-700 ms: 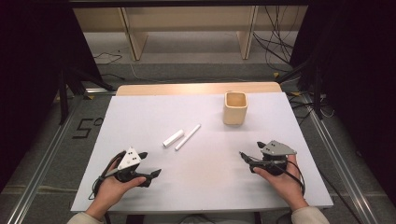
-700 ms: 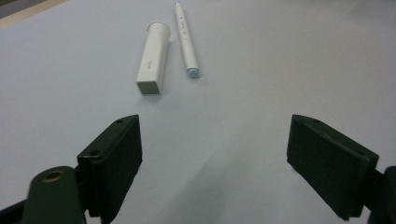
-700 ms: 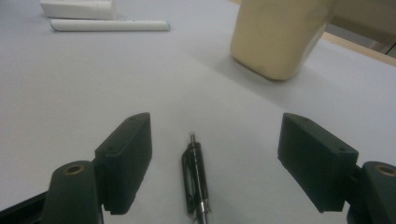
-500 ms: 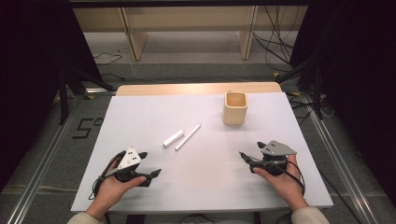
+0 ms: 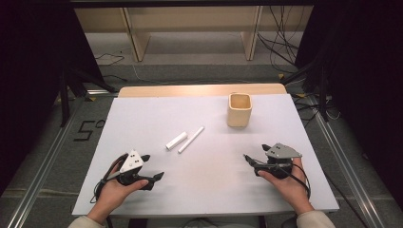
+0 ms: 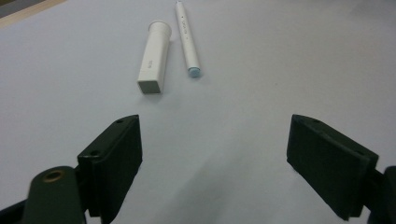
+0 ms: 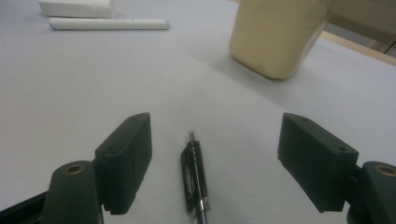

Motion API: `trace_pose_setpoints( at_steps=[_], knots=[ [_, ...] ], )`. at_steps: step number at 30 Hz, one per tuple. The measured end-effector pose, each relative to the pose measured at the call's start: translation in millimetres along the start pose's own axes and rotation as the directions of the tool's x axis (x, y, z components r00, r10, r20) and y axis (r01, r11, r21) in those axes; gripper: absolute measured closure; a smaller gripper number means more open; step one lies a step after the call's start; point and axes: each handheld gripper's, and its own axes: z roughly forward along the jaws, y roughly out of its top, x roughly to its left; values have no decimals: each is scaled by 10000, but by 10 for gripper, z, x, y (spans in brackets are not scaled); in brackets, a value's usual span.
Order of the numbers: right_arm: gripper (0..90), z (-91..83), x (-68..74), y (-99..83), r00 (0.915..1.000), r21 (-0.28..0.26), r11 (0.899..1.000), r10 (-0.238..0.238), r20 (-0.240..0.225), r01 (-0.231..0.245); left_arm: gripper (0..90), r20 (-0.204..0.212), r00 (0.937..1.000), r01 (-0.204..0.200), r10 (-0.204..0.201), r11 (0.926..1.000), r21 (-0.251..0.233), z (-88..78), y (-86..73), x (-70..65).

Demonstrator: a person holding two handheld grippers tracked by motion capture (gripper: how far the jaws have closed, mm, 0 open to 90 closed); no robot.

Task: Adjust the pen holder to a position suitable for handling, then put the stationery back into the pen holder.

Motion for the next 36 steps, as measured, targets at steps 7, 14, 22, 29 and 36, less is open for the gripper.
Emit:
trace_pose_setpoints(
  at_steps=[7,14,22,29,36],
  knots=[
    [270,1,3,1,10000,-1,10000,26,-3,-26,182,11,10000,-57,57,10000,27,1,0,-7],
    [271,6,-1,-1,10000,44,10000,-26,2,26,182,32,10000,-13,13,10000,9,6,-1,-4],
    [334,-8,-39,19,9999,-47,10000,63,120,-62,183,142,9999,-32,31,10000,34,21,2,-8],
    [689,-44,-126,78,9973,16,9974,726,137,-726,188,99,9999,-33,33,10000,22,13,-4,-5],
    [900,49,-119,178,9958,1161,9890,908,110,-915,194,95,10000,-23,22,10000,46,23,-5,-8]
  ],
)
